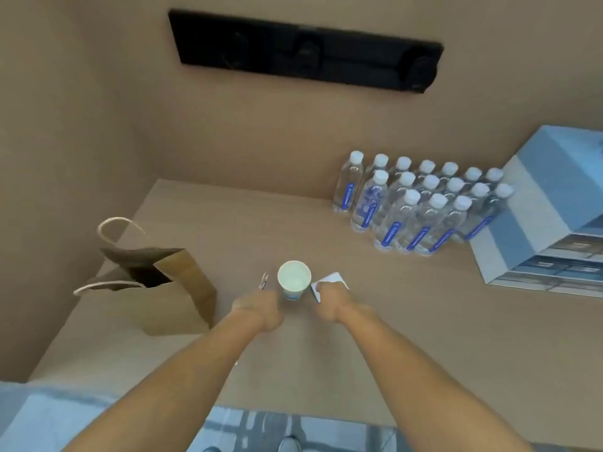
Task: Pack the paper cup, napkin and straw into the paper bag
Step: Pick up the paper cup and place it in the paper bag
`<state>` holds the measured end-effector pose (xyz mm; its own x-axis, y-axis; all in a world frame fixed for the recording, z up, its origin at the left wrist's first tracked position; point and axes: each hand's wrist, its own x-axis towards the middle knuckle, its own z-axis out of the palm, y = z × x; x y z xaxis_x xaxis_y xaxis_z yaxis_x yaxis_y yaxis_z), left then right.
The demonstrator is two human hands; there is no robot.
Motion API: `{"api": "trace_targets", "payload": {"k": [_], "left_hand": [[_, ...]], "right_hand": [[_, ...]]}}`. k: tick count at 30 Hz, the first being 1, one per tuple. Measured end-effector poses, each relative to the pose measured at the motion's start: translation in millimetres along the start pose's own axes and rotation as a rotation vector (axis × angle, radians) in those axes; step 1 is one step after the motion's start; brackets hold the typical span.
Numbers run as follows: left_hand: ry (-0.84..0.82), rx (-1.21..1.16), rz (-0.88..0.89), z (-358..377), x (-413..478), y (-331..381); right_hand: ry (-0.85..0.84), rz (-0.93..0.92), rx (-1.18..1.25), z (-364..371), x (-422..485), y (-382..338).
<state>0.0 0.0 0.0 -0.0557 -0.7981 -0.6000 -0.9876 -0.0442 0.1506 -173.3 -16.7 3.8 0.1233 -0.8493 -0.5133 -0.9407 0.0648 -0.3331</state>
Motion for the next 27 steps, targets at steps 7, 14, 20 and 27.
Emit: {"api": "trace_targets", "payload": {"k": [7, 14, 20, 27], "left_hand": [[0.134, -0.435, -0.021, 15.4, 48.9, -7.7], [0.227, -0.765, 0.065, 12.9, 64.0, 0.0], [0.238, -0.835, 0.114, -5.3, 51.0, -2.0], [0.277, -0.783, 0.201, -90.7, -14.0, -1.6]], "right_hand": [[0.065, -0.006, 0.224, 39.8, 48.2, 2.0], [0.194, -0.061, 0.51, 42.6, 64.6, -1.5], [0.112, -0.127, 0.581, 15.5, 55.0, -9.2], [0.175, -0.332, 0.442, -67.5, 13.8, -48.3]]}}
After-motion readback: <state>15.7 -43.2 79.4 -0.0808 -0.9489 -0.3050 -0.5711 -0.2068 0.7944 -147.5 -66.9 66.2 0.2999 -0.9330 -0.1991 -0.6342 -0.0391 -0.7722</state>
